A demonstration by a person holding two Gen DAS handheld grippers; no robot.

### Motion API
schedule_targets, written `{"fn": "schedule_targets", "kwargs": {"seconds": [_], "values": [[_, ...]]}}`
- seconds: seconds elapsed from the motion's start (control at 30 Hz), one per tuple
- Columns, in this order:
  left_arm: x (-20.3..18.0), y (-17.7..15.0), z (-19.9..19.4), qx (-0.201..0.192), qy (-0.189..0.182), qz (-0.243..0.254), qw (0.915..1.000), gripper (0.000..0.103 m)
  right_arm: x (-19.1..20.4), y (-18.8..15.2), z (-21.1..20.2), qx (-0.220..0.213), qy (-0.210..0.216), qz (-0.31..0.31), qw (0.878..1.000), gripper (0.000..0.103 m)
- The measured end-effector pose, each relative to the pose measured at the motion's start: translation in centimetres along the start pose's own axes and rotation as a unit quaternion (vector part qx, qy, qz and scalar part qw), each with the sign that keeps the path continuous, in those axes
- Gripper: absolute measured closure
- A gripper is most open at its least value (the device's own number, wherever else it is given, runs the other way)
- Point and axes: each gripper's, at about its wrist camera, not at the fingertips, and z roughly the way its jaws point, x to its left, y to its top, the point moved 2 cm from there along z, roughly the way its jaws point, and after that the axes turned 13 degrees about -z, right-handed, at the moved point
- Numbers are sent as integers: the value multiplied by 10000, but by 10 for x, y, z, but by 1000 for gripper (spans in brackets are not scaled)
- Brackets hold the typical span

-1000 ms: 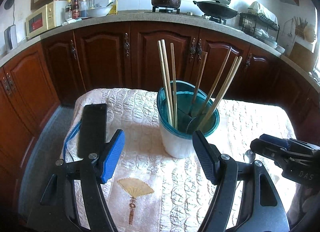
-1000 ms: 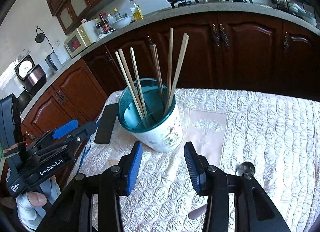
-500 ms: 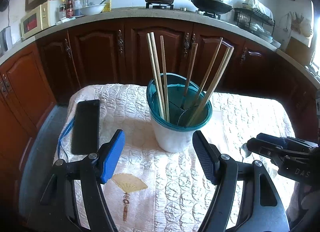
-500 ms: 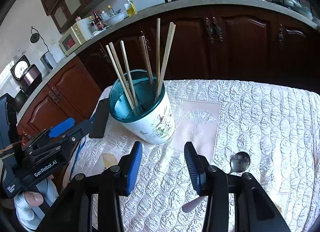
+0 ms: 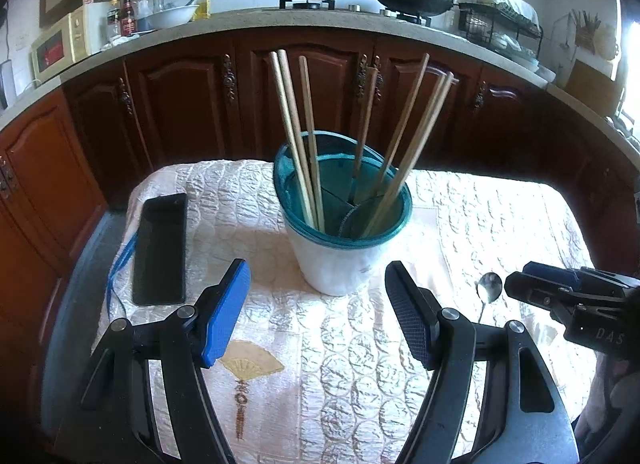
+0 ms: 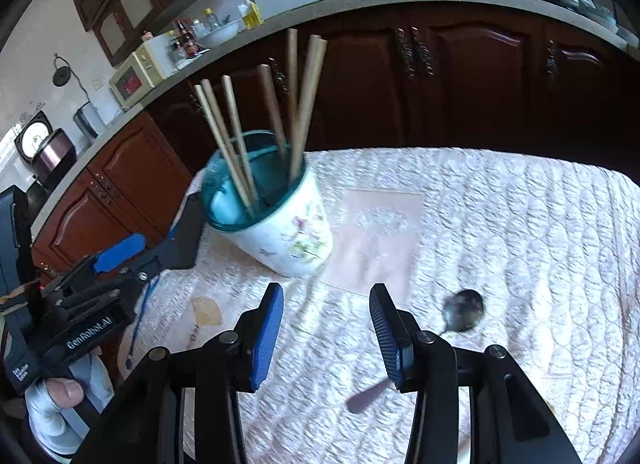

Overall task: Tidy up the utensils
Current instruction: 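Raise both open tools away from the cup toward the metal spoon, then grasp the metal spoon with the right tool while the left tool grasps the white ceramic spoon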

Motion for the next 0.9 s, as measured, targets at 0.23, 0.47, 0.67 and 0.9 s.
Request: {"fn": "schedule_targets", "kwargs": {"seconds": [0.23, 0.47, 0.67, 0.9], "values": [[-8, -9, 11, 159, -47, 50, 9999, 33, -25, -16, -3, 134, -153, 180, 9996, 60], [-30, -26, 24, 608, -532, 397, 9959, 33, -66, -42, -24, 311, -419, 462, 9976, 60], [-59, -41, 41, 1045, -1009, 720, 9868, 33, -115, -89, -35, 648, -582, 1115, 9899, 60], [-91, -53, 62, 1488, -1376, 971, 9744, 33, -138, -122, -6, 921, -164, 1736, 9804, 60]]}}
